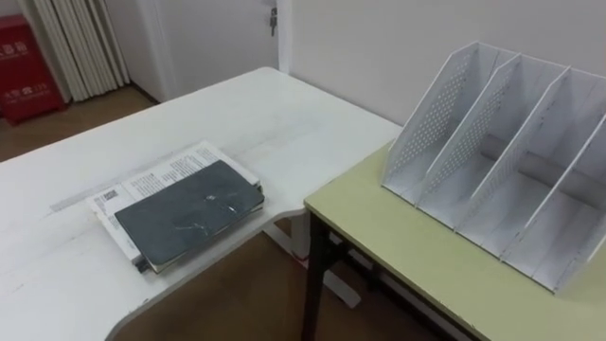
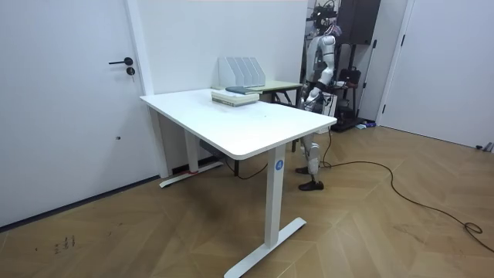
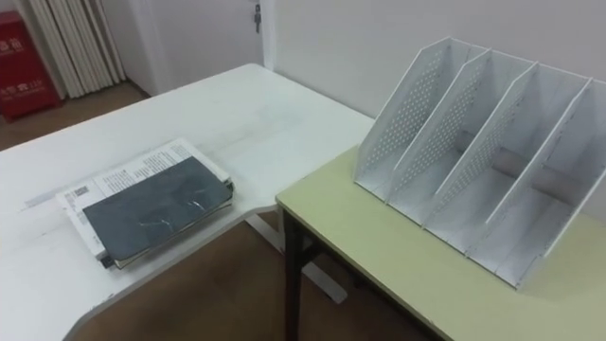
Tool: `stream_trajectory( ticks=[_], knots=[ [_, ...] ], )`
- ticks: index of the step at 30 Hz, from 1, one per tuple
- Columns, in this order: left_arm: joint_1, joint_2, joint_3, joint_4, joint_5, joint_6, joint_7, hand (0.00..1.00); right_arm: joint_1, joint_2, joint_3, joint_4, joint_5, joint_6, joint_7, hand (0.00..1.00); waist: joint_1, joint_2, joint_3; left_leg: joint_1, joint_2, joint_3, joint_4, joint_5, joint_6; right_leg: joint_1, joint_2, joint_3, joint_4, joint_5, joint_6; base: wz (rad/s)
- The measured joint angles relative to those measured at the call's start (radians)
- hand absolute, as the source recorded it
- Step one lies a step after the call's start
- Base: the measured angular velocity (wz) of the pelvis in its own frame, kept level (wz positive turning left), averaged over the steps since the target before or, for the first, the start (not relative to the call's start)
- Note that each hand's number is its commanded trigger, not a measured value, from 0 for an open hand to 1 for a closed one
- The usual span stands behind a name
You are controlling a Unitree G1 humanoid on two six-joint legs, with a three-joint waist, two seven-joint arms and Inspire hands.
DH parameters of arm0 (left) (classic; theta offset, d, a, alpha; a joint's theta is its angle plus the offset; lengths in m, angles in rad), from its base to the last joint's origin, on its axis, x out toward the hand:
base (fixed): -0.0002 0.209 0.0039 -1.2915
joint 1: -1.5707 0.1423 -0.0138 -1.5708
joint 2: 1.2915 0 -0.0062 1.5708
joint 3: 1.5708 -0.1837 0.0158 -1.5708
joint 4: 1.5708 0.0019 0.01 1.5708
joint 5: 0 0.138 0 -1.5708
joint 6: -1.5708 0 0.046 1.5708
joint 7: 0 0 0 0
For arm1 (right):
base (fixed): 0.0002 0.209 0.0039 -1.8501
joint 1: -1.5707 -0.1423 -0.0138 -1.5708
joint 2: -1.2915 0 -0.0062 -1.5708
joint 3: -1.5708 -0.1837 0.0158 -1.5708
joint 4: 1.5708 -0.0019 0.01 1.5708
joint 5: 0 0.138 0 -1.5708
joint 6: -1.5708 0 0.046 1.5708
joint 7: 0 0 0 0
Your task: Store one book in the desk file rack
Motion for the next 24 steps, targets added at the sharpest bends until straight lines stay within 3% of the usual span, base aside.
stream_trajectory(
  ticks=[3,6,10,13,15,21,24],
  knots=[
    [-0.001,-0.026,-0.008,-0.042,-0.001,-0.051,-0.002,0.00,-0.009,0.000,0.001,0.005,-0.030,-0.009,0.006,0.00,-0.017,0.006,-0.0018,0.001,-0.002,0.000,0.000,0.000,0.000,0.000,-0.003,0.000,0.001,0.000,0.000,0.00],
    [-0.003,-0.049,-0.061,-0.115,0.020,-0.072,-0.004,0.00,-0.021,-0.001,-0.001,0.008,-0.052,-0.016,0.008,0.00,-0.037,0.007,-0.0017,0.001,-0.002,-0.002,-0.001,0.000,0.000,0.002,-0.003,0.002,0.001,0.000,0.000,-0.01],
    [-0.010,-0.050,-0.115,-0.153,0.080,-0.085,-0.003,0.00,-0.025,-0.004,0.000,0.007,-0.063,-0.013,0.003,0.00,-0.056,0.006,-0.0033,0.004,-0.002,-0.002,-0.002,0.000,0.000,0.011,-0.001,0.002,0.000,0.000,0.000,0.00],
    [-0.020,-0.038,-0.170,-0.180,0.157,-0.080,0.002,0.00,-0.023,-0.005,0.003,0.007,-0.061,-0.012,0.005,0.00,-0.062,0.005,-0.0024,0.006,-0.002,-0.001,-0.002,0.000,0.000,0.005,-0.001,0.003,0.000,0.000,0.000,0.00],
    [-0.019,-0.025,-0.210,-0.262,0.219,-0.077,0.002,0.00,-0.027,-0.005,0.003,0.007,-0.060,-0.012,0.006,0.00,-0.065,0.003,-0.0002,0.003,-0.002,-0.001,-0.002,0.000,0.000,0.002,-0.002,0.003,0.000,0.000,0.000,0.00],
    [-0.015,0.003,-0.232,-0.514,0.319,-0.079,0.024,0.00,-0.028,-0.009,0.003,0.008,-0.059,-0.012,0.006,0.00,-0.073,0.005,-0.0006,0.002,-0.002,-0.005,-0.003,0.000,0.000,0.004,-0.001,0.000,-0.003,0.000,0.000,0.01],
    [-0.016,0.010,-0.241,-0.573,0.366,-0.079,0.068,0.00,-0.028,-0.016,0.003,0.008,-0.059,-0.012,0.004,0.00,-0.078,0.009,-0.0027,0.007,-0.003,-0.005,-0.003,0.000,0.000,0.014,-0.001,-0.001,-0.012,0.000,0.001,0.00]
  ],
)
